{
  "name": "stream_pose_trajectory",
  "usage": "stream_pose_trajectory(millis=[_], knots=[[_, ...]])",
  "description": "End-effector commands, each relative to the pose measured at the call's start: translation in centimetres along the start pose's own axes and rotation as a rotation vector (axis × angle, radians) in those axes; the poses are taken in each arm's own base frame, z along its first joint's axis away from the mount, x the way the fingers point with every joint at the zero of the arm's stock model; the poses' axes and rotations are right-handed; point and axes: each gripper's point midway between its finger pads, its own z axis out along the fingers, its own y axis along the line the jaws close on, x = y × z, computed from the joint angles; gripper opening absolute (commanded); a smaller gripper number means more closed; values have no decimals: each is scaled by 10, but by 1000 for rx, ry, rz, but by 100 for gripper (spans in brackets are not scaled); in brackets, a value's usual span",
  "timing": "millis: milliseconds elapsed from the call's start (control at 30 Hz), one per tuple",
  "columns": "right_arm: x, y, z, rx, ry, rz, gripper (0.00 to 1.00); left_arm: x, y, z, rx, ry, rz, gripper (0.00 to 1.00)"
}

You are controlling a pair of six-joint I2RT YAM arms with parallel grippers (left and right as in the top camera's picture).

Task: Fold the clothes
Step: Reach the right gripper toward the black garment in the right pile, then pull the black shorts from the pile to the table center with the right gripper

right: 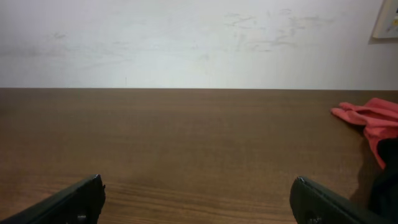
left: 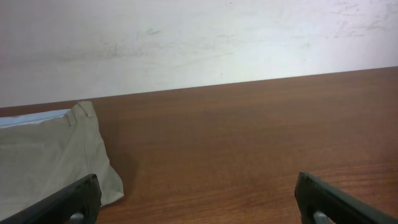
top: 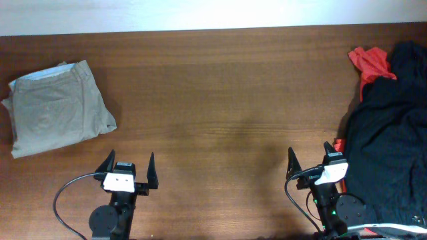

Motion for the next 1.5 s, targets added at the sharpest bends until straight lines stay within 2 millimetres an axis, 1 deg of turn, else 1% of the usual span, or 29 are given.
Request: stream_pose_trajectory(millis=[0,67,133,167,233,333,433,467,500,533,567,600,700,733,800,900,1000,1067,1100,1133,1167,1200,1233,1267,1300,1333,1400,1433,1467], knots=[[1,2,0,-12,0,5,99,3,2,0,-12,1,-7,99],[-15,2,-4,-6,-14,4,99,-7,-9,-2,56,-14,-6,99],[-27,-6,-8,48,15,6,99,-16,-9,-5,59,-12,-9,99],[-36,-13,-10,99,73,6,99,-26,-9,-8,60,13,-24,99],[-51,-18,-5,134,171,3,99,-35,-7,-8,59,98,-30,99],[-52,-21,12,160,390,-1,99,-38,-6,5,67,271,-44,99],[-27,-23,31,170,718,-4,99,-38,-6,21,78,485,-61,99],[-20,-19,37,146,770,6,99,-36,-6,22,80,527,-65,99],[-4,-23,40,165,846,0,99,-33,-6,25,83,581,-69,99],[7,-34,40,228,894,2,99,-32,-6,27,84,602,-71,99],[28,-69,31,467,960,105,99,-28,-7,29,91,617,-75,99],[43,-89,21,584,1014,170,99,-26,-7,29,92,629,-76,99],[75,-138,9,749,1103,290,99,-26,-12,28,117,632,-84,99],[85,-149,5,785,1125,317,99,-25,-12,28,118,632,-84,99],[103,-165,0,834,1169,350,88,-25,-12,28,117,633,-84,99],[126,-181,-8,885,1226,386,81,-25,-12,28,117,633,-84,99],[132,-185,-9,901,1236,385,68,-25,-12,28,117,633,-84,99],[131,-185,-9,901,1234,385,28,-25,-12,28,117,633,-84,99],[131,-185,-8,901,1232,385,11,-25,-12,28,117,633,-84,99],[127,-185,-8,901,1234,385,4,-25,-12,28,117,632,-84,99],[113,-185,-7,899,1240,384,4,-25,-12,28,117,632,-84,99],[91,-186,-3,897,1223,386,4,-25,-12,28,117,632,-84,99],[40,-180,14,801,1179,393,4,-25,-12,28,117,632,-84,99],[8,-165,28,658,1155,392,4,-25,-12,28,117,632,-84,99],[-8,-152,36,545,1142,397,4,-25,-12,28,117,632,-84,99],[-23,-118,47,318,1140,404,4,-25,-12,28,117,632,-84,99],[-30,-34,50,-113,1188,397,4,-25,-12,28,117,632,-84,99],[-38,14,51,-343,1174,375,4,-25,-12,28,117,632,-84,99],[-48,70,58,-556,1125,303,4,-25,-12,28,117,632,-84,99]])
